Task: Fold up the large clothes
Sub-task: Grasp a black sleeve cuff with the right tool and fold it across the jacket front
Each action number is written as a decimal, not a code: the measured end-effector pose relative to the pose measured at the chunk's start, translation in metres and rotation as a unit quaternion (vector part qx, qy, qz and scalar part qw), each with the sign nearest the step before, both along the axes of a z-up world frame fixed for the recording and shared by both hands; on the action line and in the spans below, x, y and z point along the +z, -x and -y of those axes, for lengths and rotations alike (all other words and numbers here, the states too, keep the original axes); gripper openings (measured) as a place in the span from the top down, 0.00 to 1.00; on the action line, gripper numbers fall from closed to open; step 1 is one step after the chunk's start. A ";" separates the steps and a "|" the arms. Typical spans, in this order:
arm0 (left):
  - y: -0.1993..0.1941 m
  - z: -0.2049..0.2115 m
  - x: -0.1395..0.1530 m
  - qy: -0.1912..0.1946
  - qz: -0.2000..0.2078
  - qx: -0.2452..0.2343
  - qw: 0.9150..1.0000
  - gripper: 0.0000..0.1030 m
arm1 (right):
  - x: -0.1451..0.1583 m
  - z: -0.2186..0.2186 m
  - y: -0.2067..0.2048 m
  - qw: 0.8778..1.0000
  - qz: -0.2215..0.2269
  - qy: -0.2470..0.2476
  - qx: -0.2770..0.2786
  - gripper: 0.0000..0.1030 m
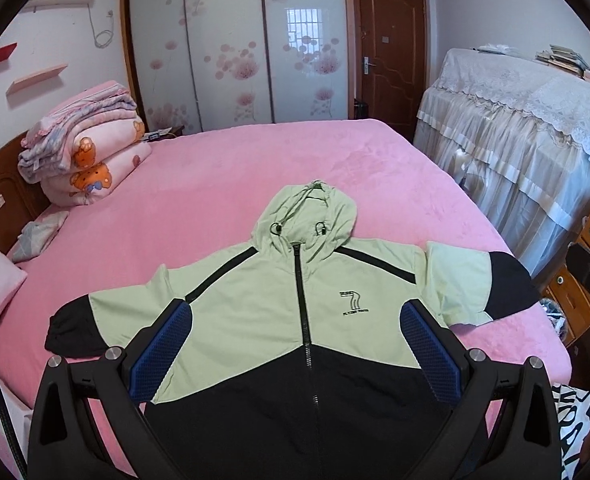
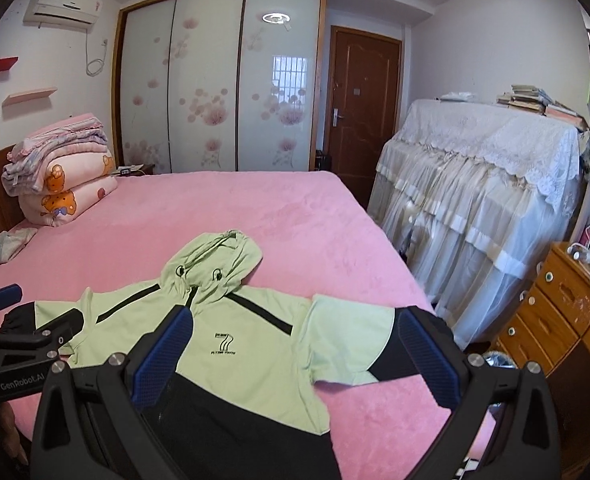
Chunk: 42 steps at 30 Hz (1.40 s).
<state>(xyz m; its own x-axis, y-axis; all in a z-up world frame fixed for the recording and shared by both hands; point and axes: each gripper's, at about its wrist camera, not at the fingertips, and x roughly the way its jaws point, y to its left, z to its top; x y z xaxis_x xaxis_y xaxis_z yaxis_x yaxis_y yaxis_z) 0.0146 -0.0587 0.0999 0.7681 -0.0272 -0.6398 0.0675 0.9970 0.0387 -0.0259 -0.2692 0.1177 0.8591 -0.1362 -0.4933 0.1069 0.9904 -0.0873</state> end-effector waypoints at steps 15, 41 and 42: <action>-0.048 0.038 -0.014 0.026 -0.022 -0.037 0.999 0.00 | -0.012 0.057 -0.020 0.997 -0.034 -0.059 0.033 0.00; -0.203 0.204 -0.194 -0.005 -0.106 -0.070 0.992 0.00 | -0.254 0.407 -0.141 0.868 -0.211 -0.364 -0.264 0.12; -0.204 0.207 -0.199 -0.002 -0.111 -0.069 0.991 0.00 | -0.265 0.414 -0.141 0.862 -0.215 -0.371 -0.271 0.13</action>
<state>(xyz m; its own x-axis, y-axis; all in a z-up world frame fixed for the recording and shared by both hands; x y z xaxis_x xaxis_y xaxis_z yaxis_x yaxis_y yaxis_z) 0.2191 -0.2658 -0.0988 0.5967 -0.1192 -0.7936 0.2110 0.9774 0.0119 0.1151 -0.6828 -0.1469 0.4845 0.0302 -0.8743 0.6869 0.6057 0.4016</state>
